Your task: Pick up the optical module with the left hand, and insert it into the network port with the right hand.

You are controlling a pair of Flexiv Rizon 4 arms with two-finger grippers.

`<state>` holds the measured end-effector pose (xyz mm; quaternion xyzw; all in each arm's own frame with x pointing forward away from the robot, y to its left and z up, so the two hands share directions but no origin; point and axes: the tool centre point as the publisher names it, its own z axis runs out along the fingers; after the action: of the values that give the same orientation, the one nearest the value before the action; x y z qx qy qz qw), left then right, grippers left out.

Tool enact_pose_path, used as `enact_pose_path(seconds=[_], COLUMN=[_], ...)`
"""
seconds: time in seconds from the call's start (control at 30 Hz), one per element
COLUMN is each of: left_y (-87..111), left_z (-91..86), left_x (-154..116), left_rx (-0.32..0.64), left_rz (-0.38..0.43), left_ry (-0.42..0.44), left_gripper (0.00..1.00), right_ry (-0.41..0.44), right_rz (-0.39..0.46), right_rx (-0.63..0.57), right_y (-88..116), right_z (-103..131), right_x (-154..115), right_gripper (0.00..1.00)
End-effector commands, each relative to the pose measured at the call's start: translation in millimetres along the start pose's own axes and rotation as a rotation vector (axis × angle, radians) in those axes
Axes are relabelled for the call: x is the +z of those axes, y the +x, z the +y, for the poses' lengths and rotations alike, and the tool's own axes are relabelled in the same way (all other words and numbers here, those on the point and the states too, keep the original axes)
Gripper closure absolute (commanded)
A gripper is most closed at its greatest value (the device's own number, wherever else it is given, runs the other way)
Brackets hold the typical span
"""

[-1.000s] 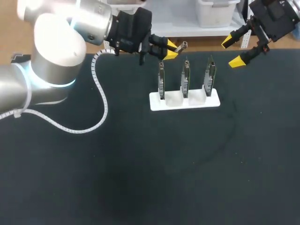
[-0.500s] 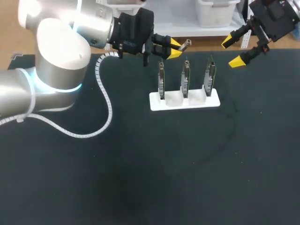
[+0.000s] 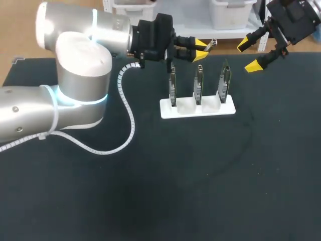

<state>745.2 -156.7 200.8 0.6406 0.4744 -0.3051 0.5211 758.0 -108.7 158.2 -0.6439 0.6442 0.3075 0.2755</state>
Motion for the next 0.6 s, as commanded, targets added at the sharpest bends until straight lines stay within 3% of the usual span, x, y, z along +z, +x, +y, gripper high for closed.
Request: enact_pose_path(seconds=[0.03, 0.27, 0.6], left_y=[7.1, 1.8, 0.0], left_z=[19.4, 25.9, 21.0], left_x=[20.3, 36.3, 39.5], left_rx=[0.004, 0.005, 0.008], left_rz=[-0.056, -0.109, -0.123], left_ry=[0.049, 0.104, 0.125], left_gripper=[1.0, 1.0, 1.0], right_ry=[0.004, 0.004, 0.004], right_rz=[0.001, 0.001, 0.001], right_rx=[0.0, 0.0, 0.0], right_y=[-0.1, -0.1, -0.1], right_z=[1.6, 1.6, 1.6], right_x=[0.0, 0.0, 0.0], right_gripper=[0.0, 0.0, 0.0])
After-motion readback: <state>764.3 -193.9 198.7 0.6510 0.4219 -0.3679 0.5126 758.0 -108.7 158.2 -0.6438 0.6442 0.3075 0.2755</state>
